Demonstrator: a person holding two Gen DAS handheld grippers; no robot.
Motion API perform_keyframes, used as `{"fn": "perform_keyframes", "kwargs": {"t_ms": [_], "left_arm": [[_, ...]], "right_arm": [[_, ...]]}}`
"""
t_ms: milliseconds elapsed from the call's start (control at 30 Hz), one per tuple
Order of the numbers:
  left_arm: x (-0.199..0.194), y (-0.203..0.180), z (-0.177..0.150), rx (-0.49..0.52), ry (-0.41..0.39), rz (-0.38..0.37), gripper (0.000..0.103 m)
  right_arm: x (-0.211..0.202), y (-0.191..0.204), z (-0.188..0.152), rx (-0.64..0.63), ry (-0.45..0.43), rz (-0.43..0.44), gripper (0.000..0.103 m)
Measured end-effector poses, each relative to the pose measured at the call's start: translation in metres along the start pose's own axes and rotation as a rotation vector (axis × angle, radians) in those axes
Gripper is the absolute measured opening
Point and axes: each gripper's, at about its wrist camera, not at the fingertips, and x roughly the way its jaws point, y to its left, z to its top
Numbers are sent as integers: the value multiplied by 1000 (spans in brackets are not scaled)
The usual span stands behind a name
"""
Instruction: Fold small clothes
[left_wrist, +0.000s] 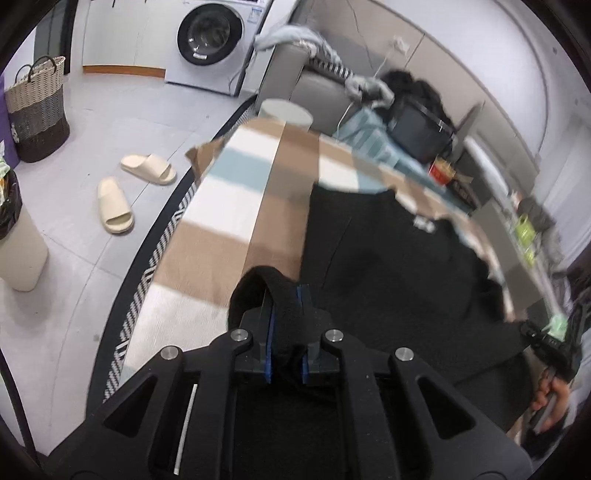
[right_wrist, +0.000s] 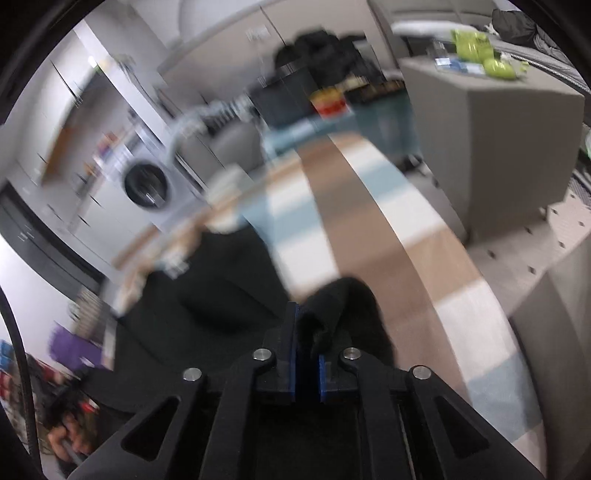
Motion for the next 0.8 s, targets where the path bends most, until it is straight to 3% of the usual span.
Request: {"fn": "perform_keyframes", "kwargs": {"t_ms": [67, 133, 200, 300, 433, 567, 667, 800], "left_arm": [[5, 3, -11, 10, 14, 15, 6], [5, 5, -22, 14, 22, 9, 6], [1, 8, -29, 22, 21, 8, 7], [-9, 8, -36, 30, 13, 2, 7], [-25, 8, -44, 32, -9, -23, 7], [-34, 12, -54, 7, -10, -51, 7], [-39, 11, -63, 13, -18, -52, 7], [-41, 6, -67, 37, -20, -52, 7]], "right_arm": [[3, -8, -10, -29, 52, -90, 19], [-5, -13, -15, -56, 44, -159, 32], [-26, -15, -19, -69, -13, -218, 43], [-62, -9, -22, -79, -123, -268, 43], [-83, 34, -17, -142, -135, -93, 43], [-54, 84, -25, -208, -29, 53, 43], [-19, 114, -36, -222, 69, 76, 43], [16, 138, -45, -233, 134, 21, 43]]}}
